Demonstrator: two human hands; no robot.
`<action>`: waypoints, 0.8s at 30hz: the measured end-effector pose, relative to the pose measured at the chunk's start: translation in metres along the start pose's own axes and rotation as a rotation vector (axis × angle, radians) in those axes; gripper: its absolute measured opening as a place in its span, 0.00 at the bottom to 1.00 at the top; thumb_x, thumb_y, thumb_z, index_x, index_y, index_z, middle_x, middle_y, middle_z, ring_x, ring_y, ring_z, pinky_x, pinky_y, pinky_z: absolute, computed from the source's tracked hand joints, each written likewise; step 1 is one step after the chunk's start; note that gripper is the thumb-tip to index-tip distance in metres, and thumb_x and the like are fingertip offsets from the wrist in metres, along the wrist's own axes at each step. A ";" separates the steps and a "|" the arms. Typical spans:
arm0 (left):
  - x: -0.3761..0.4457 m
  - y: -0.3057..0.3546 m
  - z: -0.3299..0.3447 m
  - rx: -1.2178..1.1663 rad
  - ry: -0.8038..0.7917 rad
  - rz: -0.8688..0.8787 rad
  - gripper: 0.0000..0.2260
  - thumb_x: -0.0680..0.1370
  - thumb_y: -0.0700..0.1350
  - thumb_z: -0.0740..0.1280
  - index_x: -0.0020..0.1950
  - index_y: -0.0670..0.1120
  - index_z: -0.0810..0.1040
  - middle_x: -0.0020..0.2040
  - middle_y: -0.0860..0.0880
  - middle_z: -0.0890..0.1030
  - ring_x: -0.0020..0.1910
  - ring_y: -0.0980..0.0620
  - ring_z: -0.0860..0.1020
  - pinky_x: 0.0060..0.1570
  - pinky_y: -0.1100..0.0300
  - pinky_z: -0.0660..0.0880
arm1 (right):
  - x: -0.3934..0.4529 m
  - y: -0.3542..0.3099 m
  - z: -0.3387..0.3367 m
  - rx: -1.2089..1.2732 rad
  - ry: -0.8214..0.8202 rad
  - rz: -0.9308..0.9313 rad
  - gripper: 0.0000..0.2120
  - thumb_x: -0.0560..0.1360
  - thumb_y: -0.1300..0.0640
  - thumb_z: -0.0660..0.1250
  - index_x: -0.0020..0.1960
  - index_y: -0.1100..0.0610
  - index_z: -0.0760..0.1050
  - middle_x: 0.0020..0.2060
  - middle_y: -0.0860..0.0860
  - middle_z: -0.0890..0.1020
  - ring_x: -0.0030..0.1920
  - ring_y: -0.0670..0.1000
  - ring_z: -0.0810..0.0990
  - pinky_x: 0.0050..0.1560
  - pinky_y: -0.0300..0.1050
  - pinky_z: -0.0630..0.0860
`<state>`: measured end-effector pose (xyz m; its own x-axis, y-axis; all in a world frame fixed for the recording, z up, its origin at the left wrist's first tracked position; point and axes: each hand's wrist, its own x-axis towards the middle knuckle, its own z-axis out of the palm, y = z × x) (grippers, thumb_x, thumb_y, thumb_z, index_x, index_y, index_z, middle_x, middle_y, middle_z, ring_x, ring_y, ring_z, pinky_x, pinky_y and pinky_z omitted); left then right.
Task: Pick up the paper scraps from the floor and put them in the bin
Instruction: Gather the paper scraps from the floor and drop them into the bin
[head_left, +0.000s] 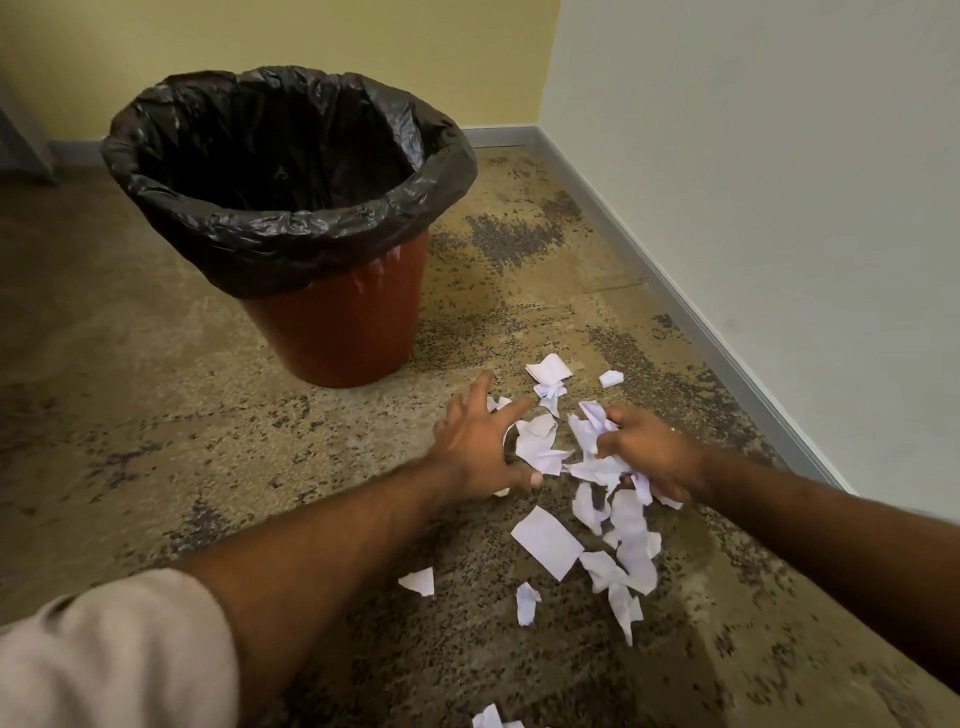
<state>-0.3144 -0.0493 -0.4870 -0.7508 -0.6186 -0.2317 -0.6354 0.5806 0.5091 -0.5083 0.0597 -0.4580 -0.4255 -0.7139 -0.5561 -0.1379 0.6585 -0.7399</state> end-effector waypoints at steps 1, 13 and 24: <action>0.008 0.001 -0.003 0.034 -0.040 -0.002 0.41 0.67 0.65 0.74 0.77 0.65 0.58 0.81 0.48 0.39 0.78 0.33 0.44 0.72 0.30 0.50 | -0.001 0.003 -0.001 -0.044 0.036 -0.010 0.10 0.71 0.71 0.64 0.43 0.56 0.76 0.33 0.55 0.78 0.28 0.50 0.77 0.24 0.38 0.70; 0.014 0.010 0.048 0.226 -0.176 0.094 0.26 0.72 0.60 0.72 0.69 0.58 0.73 0.78 0.45 0.60 0.75 0.36 0.57 0.71 0.38 0.61 | 0.000 0.048 -0.007 -0.794 -0.027 -0.164 0.38 0.73 0.36 0.66 0.76 0.51 0.59 0.72 0.59 0.64 0.71 0.61 0.67 0.70 0.56 0.67; -0.026 -0.012 0.050 -0.217 0.141 -0.151 0.06 0.74 0.35 0.70 0.46 0.45 0.83 0.55 0.47 0.78 0.56 0.48 0.77 0.50 0.64 0.69 | -0.022 0.055 0.040 -0.726 -0.055 -0.236 0.25 0.71 0.59 0.72 0.67 0.53 0.73 0.59 0.55 0.76 0.57 0.57 0.77 0.57 0.45 0.76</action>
<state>-0.2966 -0.0140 -0.5284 -0.6085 -0.7658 -0.2082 -0.6733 0.3593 0.6463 -0.4706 0.1024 -0.5017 -0.2692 -0.8532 -0.4468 -0.7809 0.4648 -0.4172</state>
